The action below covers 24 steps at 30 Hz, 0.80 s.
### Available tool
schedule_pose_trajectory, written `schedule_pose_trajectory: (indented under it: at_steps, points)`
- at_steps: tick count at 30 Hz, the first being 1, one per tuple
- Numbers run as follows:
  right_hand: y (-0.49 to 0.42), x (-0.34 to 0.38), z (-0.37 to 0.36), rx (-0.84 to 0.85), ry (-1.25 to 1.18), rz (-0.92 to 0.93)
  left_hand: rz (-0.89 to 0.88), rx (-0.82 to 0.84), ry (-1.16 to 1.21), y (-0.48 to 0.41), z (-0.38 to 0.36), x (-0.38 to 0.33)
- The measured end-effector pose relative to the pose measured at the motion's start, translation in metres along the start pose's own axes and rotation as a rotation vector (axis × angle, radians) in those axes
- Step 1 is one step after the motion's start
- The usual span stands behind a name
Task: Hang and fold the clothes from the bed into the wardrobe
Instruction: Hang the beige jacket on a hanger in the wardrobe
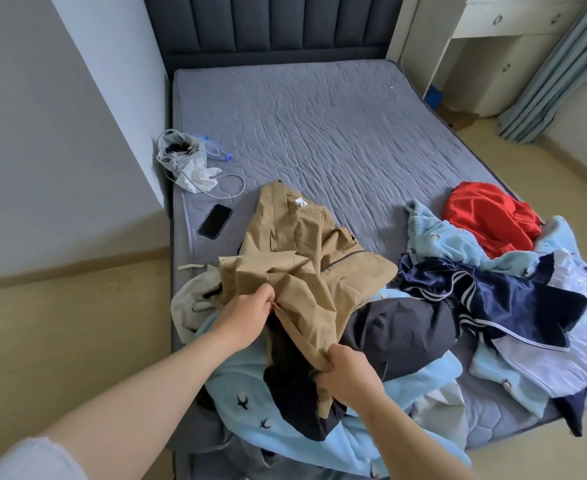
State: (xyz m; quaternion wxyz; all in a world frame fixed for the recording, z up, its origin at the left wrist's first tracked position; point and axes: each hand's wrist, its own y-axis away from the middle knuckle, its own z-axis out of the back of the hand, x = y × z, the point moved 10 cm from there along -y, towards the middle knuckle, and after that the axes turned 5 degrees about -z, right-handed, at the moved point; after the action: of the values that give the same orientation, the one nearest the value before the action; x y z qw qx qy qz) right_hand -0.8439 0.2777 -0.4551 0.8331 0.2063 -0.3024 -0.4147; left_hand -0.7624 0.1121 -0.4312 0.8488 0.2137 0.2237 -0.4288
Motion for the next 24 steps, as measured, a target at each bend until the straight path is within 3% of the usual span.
schedule_pose_trajectory:
  at_steps: [3, 6, 12, 18, 22, 24]
  points:
    - [0.003, 0.005, 0.035, -0.185, -0.314, -0.018, 0.035, -0.068, 0.064, -0.003, 0.025, 0.001]
    - [0.014, 0.032, 0.089, -0.369, -0.492, 0.079, 0.006, -0.173, 0.061, -0.012, 0.072, -0.017]
    - [0.061, 0.116, 0.230, -0.655, -0.602, 0.310, -0.170, -0.467, -0.033, -0.015, 0.242, -0.106]
    - [0.178, 0.194, 0.372, -0.967, -0.748, 0.645, -0.356, -0.871, -0.205, 0.062, 0.420, -0.227]
    - [0.267, 0.227, 0.441, -1.170, -0.805, 0.831, -0.523, -1.186, -0.248, 0.137, 0.498, -0.284]
    - [0.288, 0.233, 0.456, -1.214, -0.815, 0.869, -0.571, -1.250, -0.281, 0.157, 0.511, -0.292]
